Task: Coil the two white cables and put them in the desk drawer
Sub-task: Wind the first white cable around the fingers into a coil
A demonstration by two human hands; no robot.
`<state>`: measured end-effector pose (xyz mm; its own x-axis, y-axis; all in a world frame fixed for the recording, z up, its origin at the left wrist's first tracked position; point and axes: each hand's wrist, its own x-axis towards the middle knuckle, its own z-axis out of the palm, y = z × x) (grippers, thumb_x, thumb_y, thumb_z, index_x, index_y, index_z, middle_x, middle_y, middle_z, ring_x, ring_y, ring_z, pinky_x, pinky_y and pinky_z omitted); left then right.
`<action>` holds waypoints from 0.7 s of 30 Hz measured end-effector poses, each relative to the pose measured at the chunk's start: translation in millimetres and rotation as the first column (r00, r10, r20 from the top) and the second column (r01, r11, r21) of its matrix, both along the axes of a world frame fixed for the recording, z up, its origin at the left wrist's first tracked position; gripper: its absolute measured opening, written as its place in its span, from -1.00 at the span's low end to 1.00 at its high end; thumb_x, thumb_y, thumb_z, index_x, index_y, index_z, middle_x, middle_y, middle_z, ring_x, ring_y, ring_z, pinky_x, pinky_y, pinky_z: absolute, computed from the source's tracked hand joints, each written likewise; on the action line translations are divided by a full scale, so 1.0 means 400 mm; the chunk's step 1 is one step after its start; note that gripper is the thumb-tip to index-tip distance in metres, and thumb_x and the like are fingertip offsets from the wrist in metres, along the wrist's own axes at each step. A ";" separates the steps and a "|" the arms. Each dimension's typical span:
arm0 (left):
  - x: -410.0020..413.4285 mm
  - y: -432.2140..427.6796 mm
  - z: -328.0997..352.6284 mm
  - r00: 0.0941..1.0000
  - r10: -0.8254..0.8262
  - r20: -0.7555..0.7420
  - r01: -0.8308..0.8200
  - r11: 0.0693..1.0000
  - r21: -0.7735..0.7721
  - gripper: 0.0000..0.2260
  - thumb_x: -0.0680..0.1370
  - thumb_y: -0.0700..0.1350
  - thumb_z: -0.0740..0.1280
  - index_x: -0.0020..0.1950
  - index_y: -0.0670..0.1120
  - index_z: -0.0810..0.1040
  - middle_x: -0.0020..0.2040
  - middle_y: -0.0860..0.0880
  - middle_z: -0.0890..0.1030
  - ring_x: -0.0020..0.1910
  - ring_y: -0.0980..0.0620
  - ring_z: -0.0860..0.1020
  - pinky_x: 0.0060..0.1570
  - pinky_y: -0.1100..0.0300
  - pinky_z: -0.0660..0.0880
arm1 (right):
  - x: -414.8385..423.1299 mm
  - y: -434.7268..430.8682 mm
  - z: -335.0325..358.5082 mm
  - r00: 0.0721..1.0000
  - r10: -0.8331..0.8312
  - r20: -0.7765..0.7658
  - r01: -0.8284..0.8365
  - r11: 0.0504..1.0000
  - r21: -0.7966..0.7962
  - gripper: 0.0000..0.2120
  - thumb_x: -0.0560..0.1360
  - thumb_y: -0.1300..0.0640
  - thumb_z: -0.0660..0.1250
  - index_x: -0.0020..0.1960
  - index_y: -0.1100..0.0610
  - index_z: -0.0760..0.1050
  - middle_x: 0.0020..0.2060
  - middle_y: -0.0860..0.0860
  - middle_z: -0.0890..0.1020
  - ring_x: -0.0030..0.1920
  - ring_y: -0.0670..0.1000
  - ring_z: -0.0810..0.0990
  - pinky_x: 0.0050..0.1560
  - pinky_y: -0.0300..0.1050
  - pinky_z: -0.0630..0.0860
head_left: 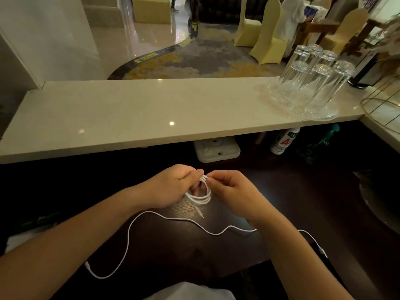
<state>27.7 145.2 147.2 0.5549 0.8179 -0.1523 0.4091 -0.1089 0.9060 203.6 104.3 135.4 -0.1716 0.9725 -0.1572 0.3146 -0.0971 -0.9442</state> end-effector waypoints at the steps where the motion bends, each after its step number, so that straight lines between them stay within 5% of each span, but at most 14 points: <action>1: 0.003 -0.005 0.001 1.000 0.009 0.010 -0.009 1.000 0.014 -0.65 0.68 -0.07 0.10 -0.23 -0.16 0.50 -0.52 0.14 0.49 -0.53 0.27 0.41 -0.42 0.44 0.34 | -0.003 0.000 0.001 0.998 -0.011 -0.056 0.010 1.000 -0.013 -0.77 0.60 0.17 0.24 -0.10 0.17 0.66 -0.33 0.01 0.62 -0.33 0.02 0.44 -0.28 -0.17 0.31; 3: 0.009 -0.014 -0.004 0.995 0.060 0.083 -0.063 0.998 0.027 -0.65 0.68 -0.08 0.08 -0.24 -0.16 0.46 -0.52 0.12 0.46 -0.55 0.23 0.39 -0.45 0.43 0.33 | -0.010 0.001 -0.002 0.972 -0.070 -0.222 0.058 0.997 -0.058 -0.75 0.62 0.20 0.21 -0.02 0.29 0.64 -0.22 0.23 0.62 -0.23 0.13 0.44 -0.24 -0.10 0.37; 5: 0.012 -0.017 -0.014 0.976 0.113 0.187 -0.104 0.993 -0.061 -0.66 0.68 -0.09 0.07 -0.24 -0.17 0.41 -0.50 0.08 0.42 -0.61 0.21 0.33 -0.56 0.46 0.26 | -0.013 -0.003 -0.009 0.938 -0.089 -0.335 0.061 0.994 -0.094 -0.72 0.62 0.18 0.20 0.06 0.34 0.61 -0.06 0.38 0.64 -0.09 0.21 0.53 0.00 0.11 0.50; 8: 0.010 -0.015 -0.028 0.954 0.163 0.250 -0.136 0.983 -0.121 -0.66 0.68 -0.07 0.07 -0.25 -0.15 0.37 -0.42 -0.06 0.36 -0.64 0.20 0.26 -0.61 0.45 0.21 | -0.002 -0.010 -0.017 0.927 -0.024 -0.375 -0.014 0.995 -0.099 -0.75 0.59 0.16 0.25 0.17 0.19 0.63 0.13 0.30 0.65 0.20 0.31 0.58 0.33 0.25 0.40; 11: 0.007 -0.015 -0.037 0.962 0.153 0.225 -0.144 0.988 -0.055 -0.65 0.68 -0.05 0.07 -0.25 -0.16 0.37 -0.50 0.09 0.36 -0.65 0.18 0.28 -0.61 0.42 0.24 | 0.008 -0.010 -0.010 0.967 0.025 -0.252 -0.028 1.000 -0.007 -0.74 0.57 0.23 0.30 0.15 -0.01 0.66 0.02 0.29 0.67 -0.03 0.35 0.57 0.08 0.06 0.48; 14: 0.009 -0.015 -0.040 0.967 0.153 0.205 -0.157 0.988 0.005 -0.64 0.68 -0.05 0.05 -0.26 -0.16 0.35 -0.58 0.11 0.36 -0.65 0.17 0.30 -0.60 0.37 0.26 | 0.005 -0.004 0.001 0.966 -0.049 -0.253 0.058 0.998 0.027 -0.77 0.53 0.30 0.35 0.10 0.10 0.69 -0.18 0.26 0.68 -0.26 0.07 0.57 -0.17 -0.14 0.54; 18: 0.013 -0.014 -0.046 0.959 0.187 0.213 -0.203 0.978 0.051 -0.66 0.68 -0.05 0.06 -0.26 -0.10 0.35 -0.59 0.11 0.37 -0.65 0.17 0.30 -0.54 0.37 0.19 | -0.008 -0.007 -0.008 0.910 -0.144 -0.388 0.144 0.989 -0.028 -0.78 0.46 0.31 0.41 0.10 0.27 0.66 -0.02 0.20 0.73 0.05 0.14 0.71 0.11 -0.09 0.62; 21: 0.021 -0.026 -0.052 0.962 0.185 0.198 -0.206 0.975 0.086 -0.69 0.67 -0.06 0.09 -0.25 -0.09 0.38 -0.55 0.12 0.41 -0.61 0.18 0.36 -0.56 0.34 0.27 | -0.029 -0.012 -0.008 0.785 -0.288 -0.548 0.227 0.957 -0.179 -0.77 0.42 0.33 0.42 0.07 0.34 0.64 -0.04 0.27 0.71 -0.05 0.17 0.70 0.06 -0.04 0.64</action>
